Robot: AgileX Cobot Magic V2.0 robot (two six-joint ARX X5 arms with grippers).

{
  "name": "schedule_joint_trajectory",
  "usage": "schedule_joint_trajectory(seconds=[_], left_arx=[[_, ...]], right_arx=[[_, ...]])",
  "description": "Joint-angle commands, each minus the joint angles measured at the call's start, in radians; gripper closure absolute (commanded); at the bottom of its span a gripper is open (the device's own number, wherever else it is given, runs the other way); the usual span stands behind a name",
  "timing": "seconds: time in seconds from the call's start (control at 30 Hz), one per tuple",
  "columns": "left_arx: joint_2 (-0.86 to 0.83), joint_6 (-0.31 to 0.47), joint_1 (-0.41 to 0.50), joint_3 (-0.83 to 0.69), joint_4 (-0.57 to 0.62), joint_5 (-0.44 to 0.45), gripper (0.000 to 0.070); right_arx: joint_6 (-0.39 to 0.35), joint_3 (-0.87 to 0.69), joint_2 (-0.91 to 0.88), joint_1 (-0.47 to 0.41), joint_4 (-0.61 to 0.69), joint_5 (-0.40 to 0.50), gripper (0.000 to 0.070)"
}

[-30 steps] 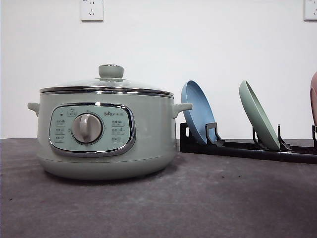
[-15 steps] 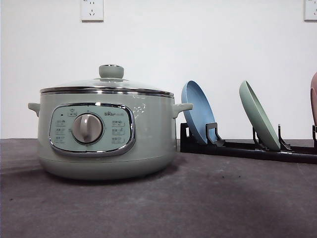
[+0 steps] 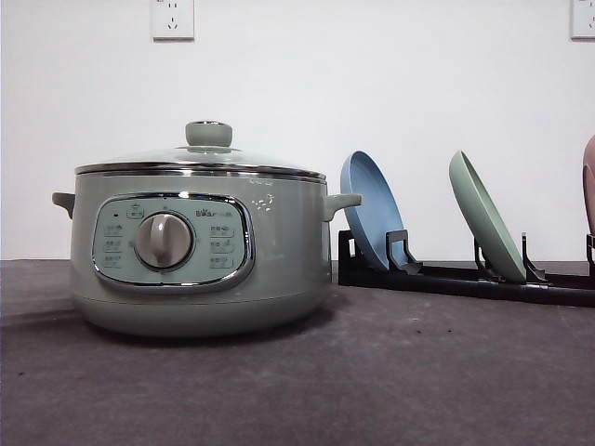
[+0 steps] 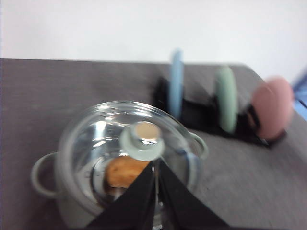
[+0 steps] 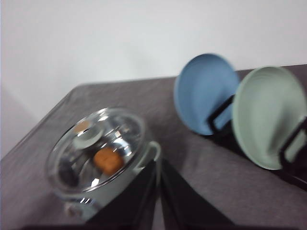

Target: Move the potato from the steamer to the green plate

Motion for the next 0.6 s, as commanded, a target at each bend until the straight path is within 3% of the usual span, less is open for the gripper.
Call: schedule_joint_trajectory(seconds=[0.0,0.17,0.3,0.57], left_arx=[[0.029,0.095,-0.016,0.056,-0.033,0.034,0.0699],[0.081,0.190,-0.056,0.116,-0.122,0.127,0.0699],[0.085,0.235,-0.081,0.116,-0.166,0.143,0.0699],[0.085,0.228,-0.088,0.116,-0.190,0.143,0.0693]], right_arx=[[-0.089,0.060,0.039,0.015,-0.041,-0.023,0.0696],[-0.190,0.179,0.131,0.083,-0.144,-0.033,0.0696],[-0.247,0.212,0.155,0.141,-0.153,-0.031,0.0696],[-0.237,0.212,0.153,0.155,-0.196,-0.032,0.0695]])
